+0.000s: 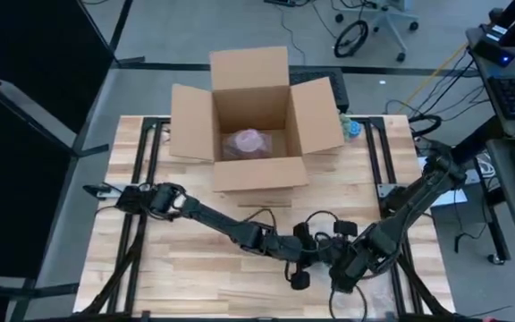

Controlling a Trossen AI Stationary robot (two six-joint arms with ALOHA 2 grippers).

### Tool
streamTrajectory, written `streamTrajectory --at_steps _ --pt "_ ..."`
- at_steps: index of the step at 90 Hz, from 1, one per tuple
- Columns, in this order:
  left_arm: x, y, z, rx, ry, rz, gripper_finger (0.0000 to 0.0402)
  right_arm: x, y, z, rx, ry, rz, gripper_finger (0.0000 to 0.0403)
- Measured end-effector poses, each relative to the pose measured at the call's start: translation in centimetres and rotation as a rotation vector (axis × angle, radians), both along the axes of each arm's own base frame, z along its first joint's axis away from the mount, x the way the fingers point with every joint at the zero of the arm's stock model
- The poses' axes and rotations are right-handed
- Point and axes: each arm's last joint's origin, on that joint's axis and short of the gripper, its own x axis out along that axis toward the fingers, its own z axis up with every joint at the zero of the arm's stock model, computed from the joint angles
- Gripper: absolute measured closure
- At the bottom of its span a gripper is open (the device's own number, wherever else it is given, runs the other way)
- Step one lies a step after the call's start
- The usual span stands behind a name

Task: Wrap mug
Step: Wrap the pink mug with transparent bubble wrap

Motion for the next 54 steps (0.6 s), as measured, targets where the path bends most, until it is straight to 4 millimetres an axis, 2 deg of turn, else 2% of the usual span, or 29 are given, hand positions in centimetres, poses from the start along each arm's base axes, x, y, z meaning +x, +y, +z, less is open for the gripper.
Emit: streamTrajectory --at_steps 14,34,45,54 --pt "-0.1 -0.1 -0.1 -0.002 0.016 -0.009 0.0402 0.1 0.4 -0.1 0.005 -0.024 0.004 0.0227" --pt "0.0 -0.1 0.1 -0.008 -0.001 -0.009 0.0402 -0.5 0.0 0.5 0.014 -0.03 -0.061 0.0225" --pt "0.0 -0.1 0.2 -0.012 -0.011 -0.009 0.0402 -0.6 -0.2 0.4 -0.04 -0.068 -0.148 0.0225" --pt "0.0 -0.1 0.2 -0.013 -0.012 -0.009 0.0402 -0.6 -0.5 -0.5 -0.061 -0.086 -0.223 0.0228"
